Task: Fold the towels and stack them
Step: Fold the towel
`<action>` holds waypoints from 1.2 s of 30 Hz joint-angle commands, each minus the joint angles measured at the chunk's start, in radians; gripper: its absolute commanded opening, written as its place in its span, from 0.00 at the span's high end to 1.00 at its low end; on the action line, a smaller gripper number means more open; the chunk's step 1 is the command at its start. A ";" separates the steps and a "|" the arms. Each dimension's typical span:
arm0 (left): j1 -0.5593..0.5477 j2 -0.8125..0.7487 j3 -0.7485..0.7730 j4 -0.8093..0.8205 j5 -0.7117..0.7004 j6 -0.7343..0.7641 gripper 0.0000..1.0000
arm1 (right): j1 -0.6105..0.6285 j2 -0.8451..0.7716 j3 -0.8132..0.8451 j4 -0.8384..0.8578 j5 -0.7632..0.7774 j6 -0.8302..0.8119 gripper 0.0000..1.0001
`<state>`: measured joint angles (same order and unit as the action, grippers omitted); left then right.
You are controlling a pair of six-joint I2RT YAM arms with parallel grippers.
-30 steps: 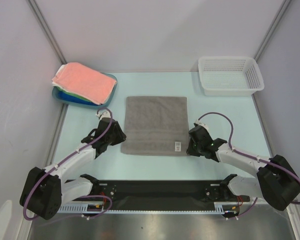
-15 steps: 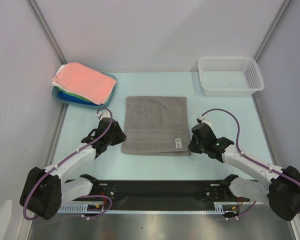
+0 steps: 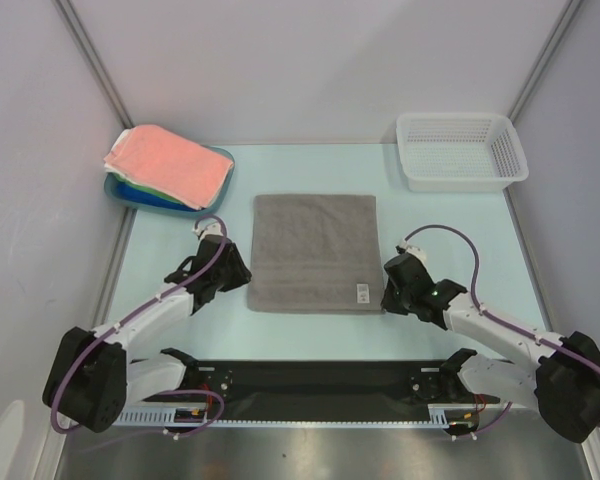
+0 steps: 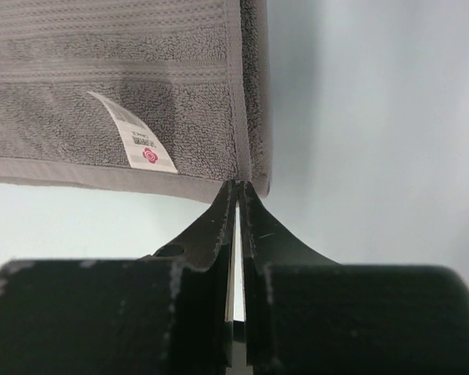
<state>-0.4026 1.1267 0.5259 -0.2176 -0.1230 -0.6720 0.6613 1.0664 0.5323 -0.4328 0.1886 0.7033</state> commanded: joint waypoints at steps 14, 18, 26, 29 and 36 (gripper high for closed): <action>0.061 0.310 0.396 0.112 -0.018 0.133 0.43 | -0.165 0.200 0.299 0.118 0.020 -0.172 0.52; 0.079 0.471 0.573 0.112 -0.018 0.189 0.43 | -0.253 0.442 0.512 0.192 -0.018 -0.249 0.55; 0.130 0.760 0.790 0.129 0.091 0.244 0.44 | -0.299 0.839 0.911 0.204 -0.145 -0.274 0.66; 0.130 0.838 0.850 0.123 0.115 0.256 0.45 | -0.299 0.937 0.972 0.204 -0.170 -0.274 0.69; 0.136 0.982 0.979 0.069 0.071 0.238 0.47 | -0.353 1.083 1.084 0.178 -0.178 -0.265 0.73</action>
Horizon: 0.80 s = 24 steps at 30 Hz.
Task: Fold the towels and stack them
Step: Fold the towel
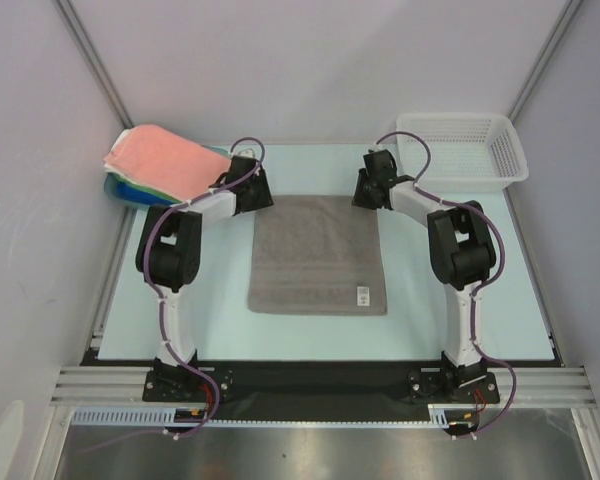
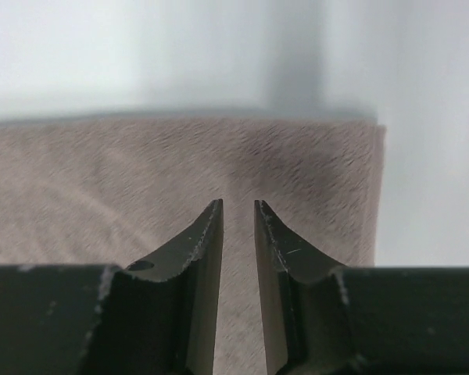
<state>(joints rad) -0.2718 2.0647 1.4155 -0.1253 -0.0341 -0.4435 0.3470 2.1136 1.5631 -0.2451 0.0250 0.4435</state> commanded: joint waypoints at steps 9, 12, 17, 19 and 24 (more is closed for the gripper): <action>0.009 0.121 0.180 -0.129 -0.127 -0.023 0.49 | -0.109 0.088 0.069 -0.026 -0.004 -0.020 0.73; 0.009 0.106 0.168 -0.123 -0.142 -0.018 0.48 | -0.118 0.092 0.068 -0.022 0.003 -0.026 0.73; 0.009 0.081 0.163 -0.117 -0.176 0.002 0.47 | -0.132 0.080 0.057 -0.017 0.018 -0.035 0.73; 0.009 0.086 0.175 -0.123 -0.181 0.012 0.46 | -0.134 0.074 0.057 -0.017 0.036 -0.048 0.70; 0.009 0.118 0.220 -0.149 -0.176 0.020 0.46 | -0.135 0.062 0.061 -0.019 0.062 -0.061 0.66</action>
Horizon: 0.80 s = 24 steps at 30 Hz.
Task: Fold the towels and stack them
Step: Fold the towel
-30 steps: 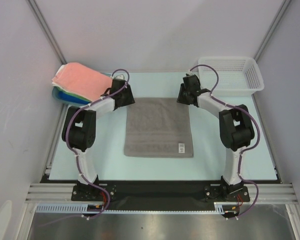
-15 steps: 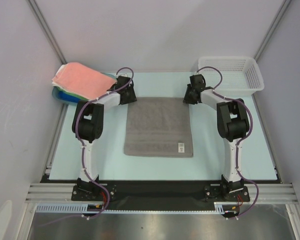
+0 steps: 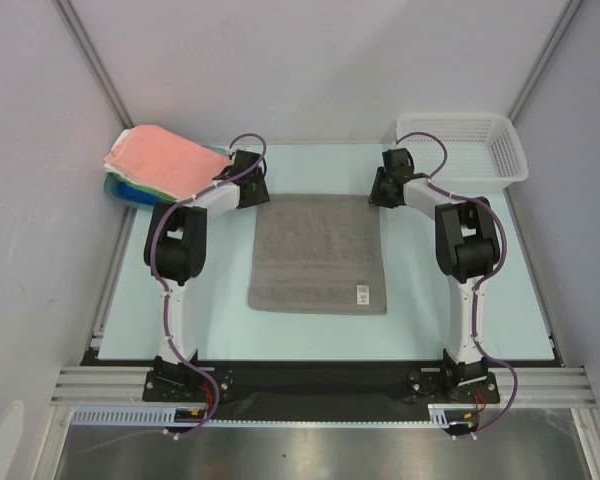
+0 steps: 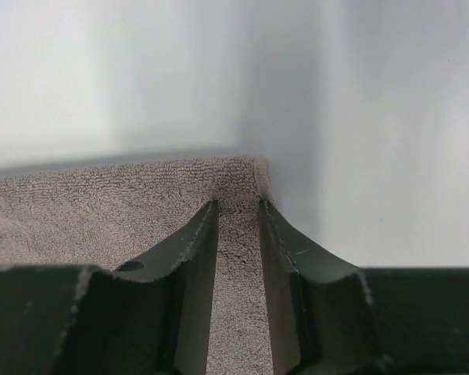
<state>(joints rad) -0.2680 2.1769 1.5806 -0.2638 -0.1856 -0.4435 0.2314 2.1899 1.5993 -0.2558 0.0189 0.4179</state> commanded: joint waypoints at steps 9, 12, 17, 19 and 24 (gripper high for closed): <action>0.006 0.035 0.093 -0.017 -0.018 0.023 0.46 | -0.020 -0.027 0.013 0.032 0.108 -0.047 0.62; 0.006 0.041 0.102 -0.020 -0.017 0.020 0.46 | -0.020 -0.039 -0.004 0.052 0.104 -0.047 0.61; 0.006 0.063 0.116 -0.026 -0.014 0.009 0.45 | -0.020 -0.018 0.024 0.041 0.105 -0.051 0.60; 0.006 0.069 0.121 -0.025 -0.006 0.005 0.45 | -0.020 -0.009 0.030 0.041 0.098 -0.050 0.60; 0.006 0.072 0.092 0.021 0.035 -0.015 0.46 | -0.017 0.008 0.027 0.059 0.088 -0.048 0.60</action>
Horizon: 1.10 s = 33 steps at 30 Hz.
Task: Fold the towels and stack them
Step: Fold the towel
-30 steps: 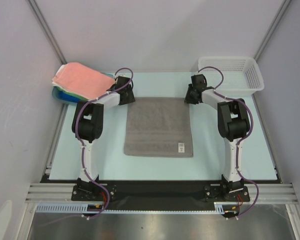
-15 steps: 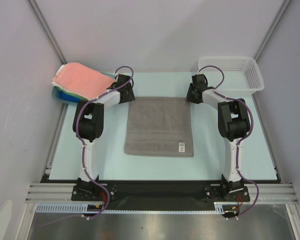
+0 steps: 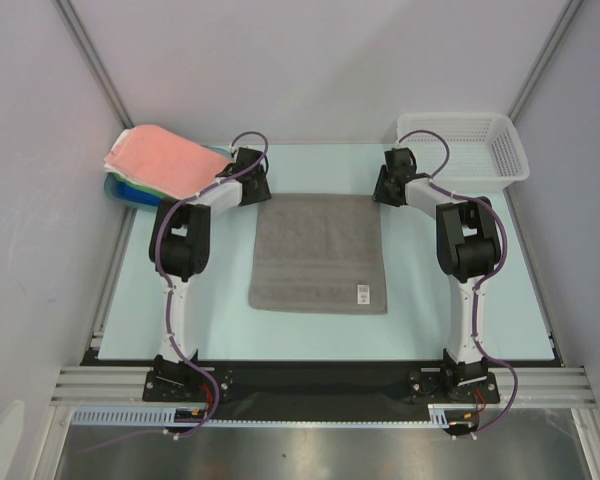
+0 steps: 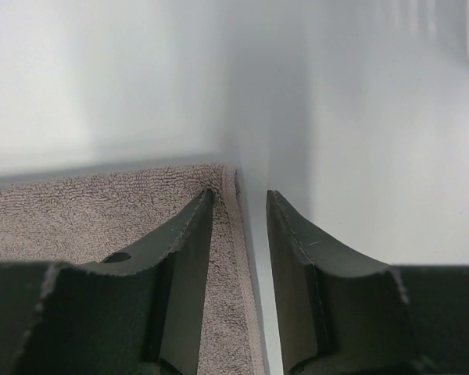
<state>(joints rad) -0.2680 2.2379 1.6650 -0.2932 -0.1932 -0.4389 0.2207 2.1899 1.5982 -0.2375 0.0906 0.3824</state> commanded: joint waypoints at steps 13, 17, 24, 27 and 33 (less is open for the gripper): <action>0.006 0.032 0.016 0.058 0.083 -0.050 0.49 | 0.016 0.045 0.048 0.061 0.006 -0.019 0.63; 0.004 0.049 0.038 0.045 0.097 -0.058 0.53 | 0.017 0.062 0.065 0.055 0.014 -0.022 0.65; -0.002 0.062 0.055 0.034 0.109 -0.058 0.60 | 0.022 0.071 0.069 0.052 0.009 -0.022 0.73; -0.002 0.058 0.044 0.035 0.107 -0.058 0.66 | 0.025 0.071 0.072 0.052 0.006 -0.027 0.79; -0.002 0.032 0.026 0.060 0.097 -0.044 0.82 | 0.026 0.062 0.094 0.040 0.012 -0.039 0.94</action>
<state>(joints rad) -0.2661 2.2707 1.6962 -0.2459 -0.1158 -0.4805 0.2409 2.2379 1.6459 -0.1967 0.0902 0.3611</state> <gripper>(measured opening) 0.206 0.091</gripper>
